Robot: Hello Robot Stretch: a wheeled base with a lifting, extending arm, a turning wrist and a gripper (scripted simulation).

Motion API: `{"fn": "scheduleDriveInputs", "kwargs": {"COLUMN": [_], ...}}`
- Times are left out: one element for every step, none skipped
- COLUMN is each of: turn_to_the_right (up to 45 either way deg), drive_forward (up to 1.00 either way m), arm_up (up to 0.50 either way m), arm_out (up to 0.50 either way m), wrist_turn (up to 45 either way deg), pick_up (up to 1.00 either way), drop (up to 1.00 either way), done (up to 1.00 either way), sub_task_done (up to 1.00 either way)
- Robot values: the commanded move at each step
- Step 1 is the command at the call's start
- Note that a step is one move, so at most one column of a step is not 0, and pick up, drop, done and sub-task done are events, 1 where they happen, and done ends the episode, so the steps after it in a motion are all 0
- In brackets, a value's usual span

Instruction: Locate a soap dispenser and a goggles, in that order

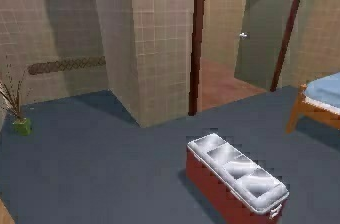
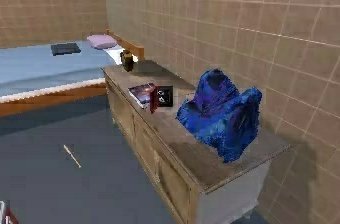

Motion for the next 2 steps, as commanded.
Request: {"fn": "scheduleDriveInputs", "kwargs": {"turn_to_the_right": [-9.0, 0.0], "drive_forward": [0.00, 1.00], "arm_up": [0.00, 0.00], "arm_out": [0.00, 0.00], "wrist_turn": [0.0, 0.0], "pick_up": [0.00, 0.00], "drop": [0.00, 0.00], "done": [0.00, 0.00], "sub_task_done": [0.00, 0.00]}}
